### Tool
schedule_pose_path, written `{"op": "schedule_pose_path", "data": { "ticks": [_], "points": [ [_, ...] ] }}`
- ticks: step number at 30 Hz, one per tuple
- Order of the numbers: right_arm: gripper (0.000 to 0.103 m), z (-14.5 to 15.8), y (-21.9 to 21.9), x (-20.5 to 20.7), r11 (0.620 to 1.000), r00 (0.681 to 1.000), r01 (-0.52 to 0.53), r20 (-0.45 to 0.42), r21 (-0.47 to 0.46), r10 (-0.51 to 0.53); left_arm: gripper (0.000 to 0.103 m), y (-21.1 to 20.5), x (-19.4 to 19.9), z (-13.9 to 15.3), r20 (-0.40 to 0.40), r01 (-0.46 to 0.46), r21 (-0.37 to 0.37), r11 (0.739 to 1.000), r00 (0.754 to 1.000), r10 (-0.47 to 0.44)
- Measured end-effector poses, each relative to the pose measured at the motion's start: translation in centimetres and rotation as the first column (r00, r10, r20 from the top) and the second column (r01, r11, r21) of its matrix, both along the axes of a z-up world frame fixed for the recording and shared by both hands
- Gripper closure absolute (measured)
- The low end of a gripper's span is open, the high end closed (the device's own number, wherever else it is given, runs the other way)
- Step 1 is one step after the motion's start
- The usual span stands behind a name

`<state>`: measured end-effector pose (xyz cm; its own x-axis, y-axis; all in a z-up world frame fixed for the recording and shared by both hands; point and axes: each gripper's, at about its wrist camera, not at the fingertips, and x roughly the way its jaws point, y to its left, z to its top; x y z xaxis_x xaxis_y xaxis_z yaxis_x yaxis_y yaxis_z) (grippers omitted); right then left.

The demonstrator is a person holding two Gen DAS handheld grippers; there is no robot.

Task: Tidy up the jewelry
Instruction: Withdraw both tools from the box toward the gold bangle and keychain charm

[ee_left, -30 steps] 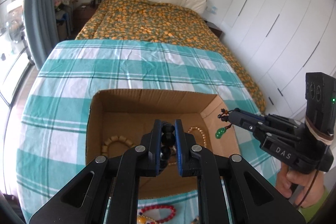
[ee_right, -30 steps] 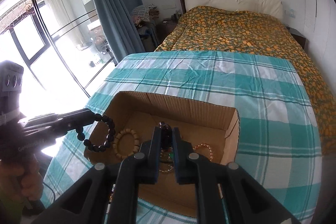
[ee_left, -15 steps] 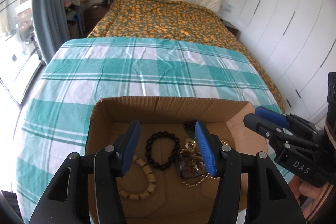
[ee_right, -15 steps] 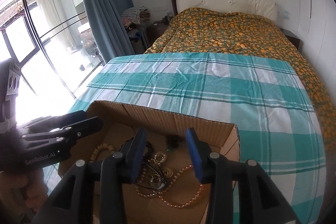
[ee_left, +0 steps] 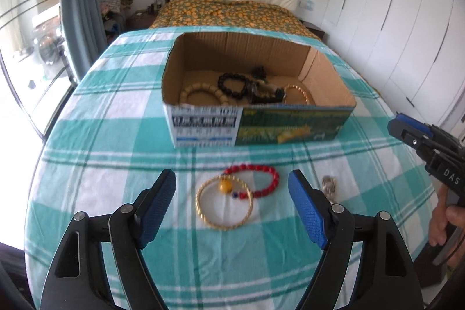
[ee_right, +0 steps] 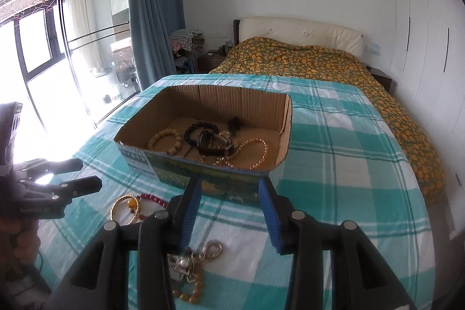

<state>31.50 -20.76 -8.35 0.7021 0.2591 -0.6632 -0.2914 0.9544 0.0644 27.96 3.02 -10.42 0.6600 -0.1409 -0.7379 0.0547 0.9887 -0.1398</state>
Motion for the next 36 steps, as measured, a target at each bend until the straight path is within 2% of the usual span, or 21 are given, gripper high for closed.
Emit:
{"op": "schedule_pose_path", "data": {
  "ticks": [2, 5, 8, 11, 14, 18, 22, 26, 32, 36],
  "points": [
    [0.059, -1.3, -0.5, -3.0, 0.999, 0.999, 0.036, -0.010, -0.003, -0.036, 0.022, 0.7, -2.6, -1.3, -0.014, -0.035, -0.033, 0.999, 0.999, 0.035],
    [0.049, -3.2, -1.2, -6.9, 0.996, 0.997, 0.079, -0.013, -0.026, -0.080, 0.022, 1.8, -5.5, -3.0, -0.038, -0.097, -0.082, 0.992, 0.995, 0.094],
    [0.049, -4.9, -1.1, -9.6, 0.995, 0.995, 0.082, -0.046, -0.048, -0.084, 0.022, 2.7, -6.8, -4.3, -0.079, -0.131, -0.101, 0.986, 0.989, 0.124],
    [0.049, -5.6, -1.3, -11.3, 0.996, 0.994, 0.086, -0.068, -0.036, -0.089, 0.022, 3.3, -8.3, -4.1, -0.067, -0.159, -0.091, 0.983, 0.986, 0.154],
    [0.049, -5.2, -1.3, -12.5, 0.996, 0.994, 0.091, -0.052, -0.027, -0.092, 0.021, 3.8, -9.2, -3.5, -0.045, -0.174, -0.102, 0.979, 0.984, 0.170],
    [0.049, -4.6, -0.8, -13.1, 0.996, 0.996, 0.088, -0.021, -0.035, -0.089, 0.020, 4.1, -9.8, -3.5, -0.029, -0.177, -0.085, 0.980, 0.984, 0.175],
    [0.049, -4.3, -0.7, -13.3, 0.996, 0.997, 0.080, -0.010, -0.043, -0.081, 0.020, 4.3, -9.9, -3.7, -0.024, -0.186, -0.103, 0.977, 0.983, 0.184],
    [0.049, -4.5, -1.7, -13.1, 0.994, 0.994, 0.108, -0.008, -0.029, -0.108, 0.020, 4.0, -9.8, -4.2, -0.033, -0.180, -0.082, 0.980, 0.983, 0.178],
    [0.048, -6.2, -2.7, -12.1, 0.989, 0.987, 0.145, -0.070, 0.005, -0.144, 0.020, 3.4, -10.0, -5.3, -0.049, -0.161, -0.066, 0.985, 0.986, 0.158],
    [0.048, -6.9, -2.0, -11.8, 0.993, 0.988, 0.121, -0.098, 0.002, -0.120, 0.020, 3.2, -9.5, -5.9, -0.063, -0.147, -0.056, 0.988, 0.988, 0.144]
  ]
}}
